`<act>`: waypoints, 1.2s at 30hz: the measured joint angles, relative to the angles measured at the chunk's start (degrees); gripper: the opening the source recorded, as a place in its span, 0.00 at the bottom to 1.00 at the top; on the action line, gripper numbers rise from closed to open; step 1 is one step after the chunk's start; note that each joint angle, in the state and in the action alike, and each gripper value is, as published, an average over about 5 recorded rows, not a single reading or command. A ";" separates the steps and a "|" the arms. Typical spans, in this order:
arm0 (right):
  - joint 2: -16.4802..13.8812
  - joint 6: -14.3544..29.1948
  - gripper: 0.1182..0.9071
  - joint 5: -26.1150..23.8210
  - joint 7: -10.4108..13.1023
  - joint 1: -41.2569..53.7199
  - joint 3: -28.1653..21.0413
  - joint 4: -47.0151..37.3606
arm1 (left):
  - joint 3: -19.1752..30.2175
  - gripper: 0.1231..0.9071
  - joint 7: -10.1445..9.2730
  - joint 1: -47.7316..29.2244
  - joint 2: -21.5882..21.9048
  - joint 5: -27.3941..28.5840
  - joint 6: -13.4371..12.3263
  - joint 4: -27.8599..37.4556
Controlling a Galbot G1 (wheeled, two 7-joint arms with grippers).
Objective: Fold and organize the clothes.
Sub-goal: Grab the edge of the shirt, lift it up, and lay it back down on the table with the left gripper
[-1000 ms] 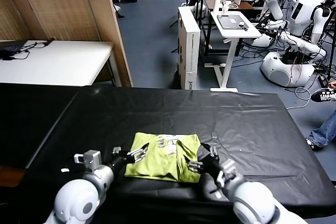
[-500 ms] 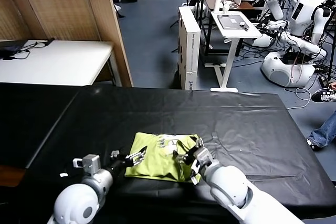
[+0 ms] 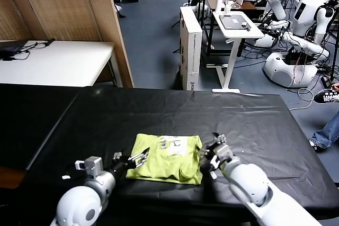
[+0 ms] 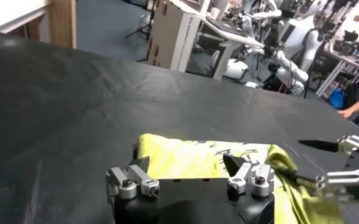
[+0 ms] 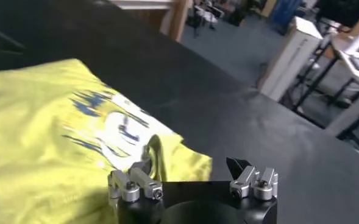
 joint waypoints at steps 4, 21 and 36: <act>-1.11 4.21 1.00 1.91 -2.69 -3.24 3.75 0.99 | 0.06 1.00 0.66 0.14 -0.23 1.24 -1.05 0.37; -4.22 24.90 1.00 10.00 -6.97 -14.19 13.67 4.49 | -0.64 1.00 10.99 0.47 -4.29 9.79 -17.12 10.17; -4.91 25.64 1.00 10.17 -7.44 -16.66 16.18 5.80 | -1.28 1.00 11.26 1.18 -7.74 10.07 -19.32 14.73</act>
